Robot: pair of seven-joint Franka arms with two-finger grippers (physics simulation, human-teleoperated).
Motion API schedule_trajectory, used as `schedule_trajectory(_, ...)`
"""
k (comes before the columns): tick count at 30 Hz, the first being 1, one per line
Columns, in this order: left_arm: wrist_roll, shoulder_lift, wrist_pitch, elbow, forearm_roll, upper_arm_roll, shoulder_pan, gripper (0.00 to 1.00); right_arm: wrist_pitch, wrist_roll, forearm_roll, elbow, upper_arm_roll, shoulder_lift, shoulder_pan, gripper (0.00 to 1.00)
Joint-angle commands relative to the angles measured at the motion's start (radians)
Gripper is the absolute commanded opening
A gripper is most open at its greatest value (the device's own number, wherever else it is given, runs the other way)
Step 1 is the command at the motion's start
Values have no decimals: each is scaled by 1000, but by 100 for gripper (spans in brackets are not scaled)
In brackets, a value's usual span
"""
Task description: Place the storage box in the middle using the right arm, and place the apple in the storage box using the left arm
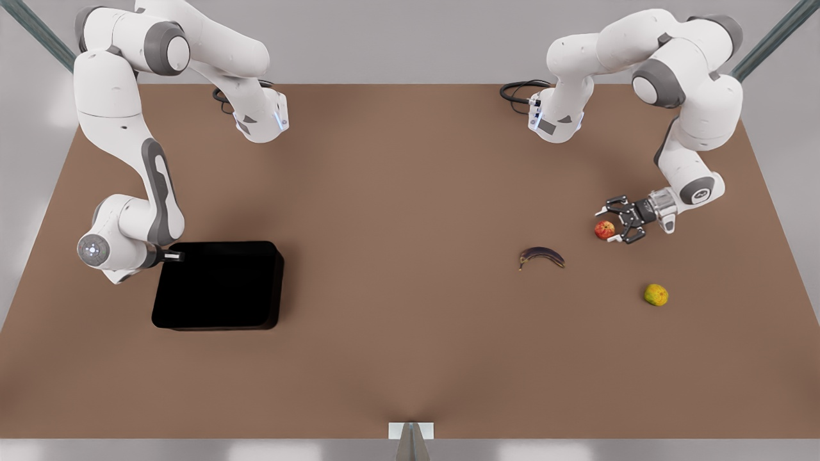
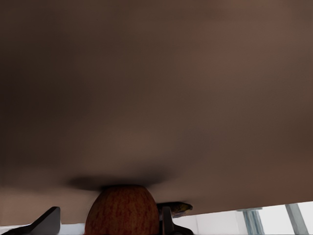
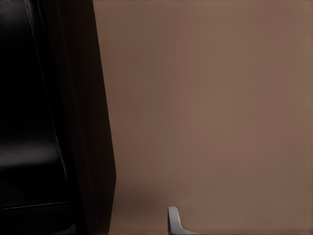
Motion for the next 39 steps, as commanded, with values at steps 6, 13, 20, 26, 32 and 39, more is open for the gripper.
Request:
schedule_trajectory(6, 5, 25, -28, 1, -50, 1, 0, 100, -2, 0, 0, 8, 0, 1, -2, 30)
schedule_trajectory(13, 24, 28, -45, -2, -84, -10, 0, 100, -25, -8, 0, 28, 3, 1, 0, 21)
schedule_trajectory(20, 21, 33, -68, -4, -102, -10, 0, 46, -26, -8, 3, 38, 38, -1, 8, 21)
schedule_trajectory(26, -16, 22, -116, 2, -99, 1, 0, 21, -42, -4, 5, 132, 114, -7, 67, 21)
schedule_trajectory(32, -443, -182, -311, 301, 197, 30, 0, 21, -42, -6, 155, 198, 198, -1, 146, 21)
schedule_trajectory(39, -918, -257, -199, 797, 635, -534, 1, 21, -29, 8, 164, 417, 248, 156, 382, 21)
